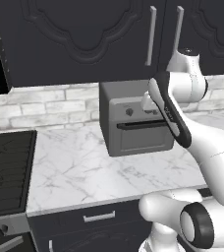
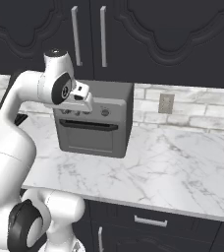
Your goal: Open the cabinet directly in front. Then move the beer and the cup to the dining counter with the candle on it.
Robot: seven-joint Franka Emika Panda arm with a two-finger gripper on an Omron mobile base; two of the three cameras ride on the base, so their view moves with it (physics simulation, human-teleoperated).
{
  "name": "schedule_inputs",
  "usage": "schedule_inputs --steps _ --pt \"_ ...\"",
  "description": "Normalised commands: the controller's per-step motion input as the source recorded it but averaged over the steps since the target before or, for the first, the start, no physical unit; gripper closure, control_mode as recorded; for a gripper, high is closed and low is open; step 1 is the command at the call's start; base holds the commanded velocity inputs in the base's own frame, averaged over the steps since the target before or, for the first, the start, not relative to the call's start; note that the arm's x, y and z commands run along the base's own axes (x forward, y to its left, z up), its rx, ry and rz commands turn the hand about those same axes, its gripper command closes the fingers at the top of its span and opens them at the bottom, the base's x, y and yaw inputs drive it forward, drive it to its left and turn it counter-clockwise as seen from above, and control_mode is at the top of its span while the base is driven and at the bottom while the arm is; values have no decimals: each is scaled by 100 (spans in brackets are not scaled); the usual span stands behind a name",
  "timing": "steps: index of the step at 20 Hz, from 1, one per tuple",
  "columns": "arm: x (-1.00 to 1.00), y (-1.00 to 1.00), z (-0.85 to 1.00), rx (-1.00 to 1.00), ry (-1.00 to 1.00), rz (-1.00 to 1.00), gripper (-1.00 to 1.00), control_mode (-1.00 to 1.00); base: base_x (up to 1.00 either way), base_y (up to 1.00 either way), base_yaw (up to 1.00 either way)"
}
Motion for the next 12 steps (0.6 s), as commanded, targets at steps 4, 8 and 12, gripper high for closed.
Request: schedule_inputs --steps 4,8,12 --pt "-6 0 0 0 -3 0 -100 -100 0 0 0" --pt "-16 0 0 0 -3 0 -100 -100 0 0 0" --pt "-51 0 6 0 -28 0 -100 -100 0 0 0"
